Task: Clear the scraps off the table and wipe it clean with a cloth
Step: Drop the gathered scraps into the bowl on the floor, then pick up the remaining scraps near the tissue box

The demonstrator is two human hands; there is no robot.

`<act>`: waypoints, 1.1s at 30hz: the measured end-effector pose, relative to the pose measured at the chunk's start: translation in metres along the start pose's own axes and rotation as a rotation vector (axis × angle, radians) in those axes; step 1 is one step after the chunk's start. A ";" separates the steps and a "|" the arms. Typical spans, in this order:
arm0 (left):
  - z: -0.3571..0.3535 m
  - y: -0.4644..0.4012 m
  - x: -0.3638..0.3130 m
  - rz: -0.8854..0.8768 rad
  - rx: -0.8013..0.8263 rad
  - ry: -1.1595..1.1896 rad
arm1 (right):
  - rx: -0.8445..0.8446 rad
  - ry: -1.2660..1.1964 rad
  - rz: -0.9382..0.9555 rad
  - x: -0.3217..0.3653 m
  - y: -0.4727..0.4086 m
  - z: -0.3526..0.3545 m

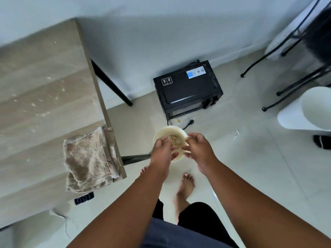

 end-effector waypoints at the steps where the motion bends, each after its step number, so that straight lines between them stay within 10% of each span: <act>1: 0.008 0.014 -0.009 -0.025 0.017 -0.008 | 0.002 -0.004 0.010 0.005 0.014 0.004; 15: 0.171 0.101 -0.092 -0.237 0.059 -0.173 | 0.192 0.260 0.226 0.065 0.150 -0.022; 33: 0.472 0.004 -0.147 -0.330 -0.246 -0.012 | 0.329 0.497 0.595 0.044 0.297 -0.293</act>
Point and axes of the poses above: each hand's wrist, its own y-axis away from the middle knuckle, its own z-axis out of the back of the hand, x = y × z, the point moved 5 cm from there along -y, towards the middle knuckle, and after that the axes turned 14 degrees about -x, right-handed, at the moved point
